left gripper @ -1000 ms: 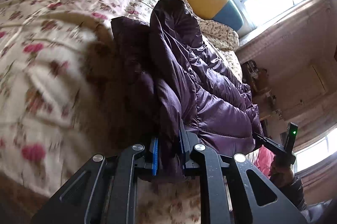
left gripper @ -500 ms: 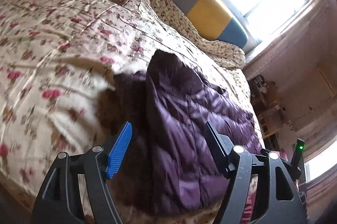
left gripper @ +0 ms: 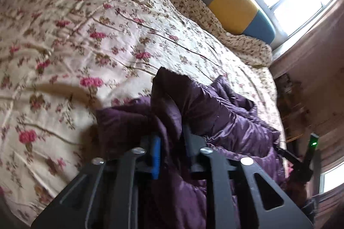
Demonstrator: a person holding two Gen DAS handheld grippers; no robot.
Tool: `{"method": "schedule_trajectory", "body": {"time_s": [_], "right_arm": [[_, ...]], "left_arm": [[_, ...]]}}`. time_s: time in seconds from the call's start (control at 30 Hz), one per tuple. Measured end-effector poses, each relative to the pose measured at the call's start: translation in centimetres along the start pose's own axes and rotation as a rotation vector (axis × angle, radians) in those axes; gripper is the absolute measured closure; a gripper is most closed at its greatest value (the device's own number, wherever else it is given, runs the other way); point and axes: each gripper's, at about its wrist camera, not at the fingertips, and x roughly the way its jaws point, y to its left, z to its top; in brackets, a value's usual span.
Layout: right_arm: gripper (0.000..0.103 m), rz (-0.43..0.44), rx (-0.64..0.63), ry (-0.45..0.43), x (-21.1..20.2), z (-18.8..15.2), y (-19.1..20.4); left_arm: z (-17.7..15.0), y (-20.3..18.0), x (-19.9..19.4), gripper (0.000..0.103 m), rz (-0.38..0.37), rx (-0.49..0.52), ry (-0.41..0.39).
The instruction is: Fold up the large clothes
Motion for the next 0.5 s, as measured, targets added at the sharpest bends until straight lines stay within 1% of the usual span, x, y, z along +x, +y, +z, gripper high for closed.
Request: {"method": "schedule_trajectory", "body": {"time_s": [0.03,0.07,0.1,0.17,0.2,0.27,0.3,0.4,0.5], "right_arm": [[0.094,-0.022,-0.018,-0.02,-0.2,0.0,0.4],[0.096,-0.049,-0.033,-0.048,-0.5,0.1,0.6],[0.096,-0.067,-0.039,-0.063,-0.7,0.2,0.7],[0.097,-0.116,-0.056,-0.091,-0.7,0.3,0.9],[0.097,-0.154,-0.068,-0.103,-0.5,0.3,1.1],[0.097,-0.207,-0.069,-0.11,0.3,0.2,1.1],[0.097,-0.219,-0.061,-0.107,0.8,0.2,1.0],[0.097,-0.255,-0.036,-0.093,2.4,0.0,0.4],[0.096,-0.259,-0.034,-0.078,3.9,-0.2,0.1]], "left_arm": [[0.2,-0.1,0.1,0.092,0.019,0.013,-0.007],[0.3,-0.2,0.1,0.092,0.037,0.019,-0.014],[0.5,-0.2,0.2,0.092,0.051,0.025,-0.018],[1.1,-0.8,0.7,0.092,0.107,0.054,-0.031],[1.3,-1.0,0.9,0.092,0.132,0.068,-0.035],[1.7,-1.7,1.9,0.092,0.206,0.105,-0.042],[1.8,-1.8,2.3,0.092,0.226,0.111,-0.04],[1.6,-2.1,4.4,0.092,0.325,0.159,-0.031],[1.1,-1.7,6.1,0.092,0.356,0.164,-0.018]]}}
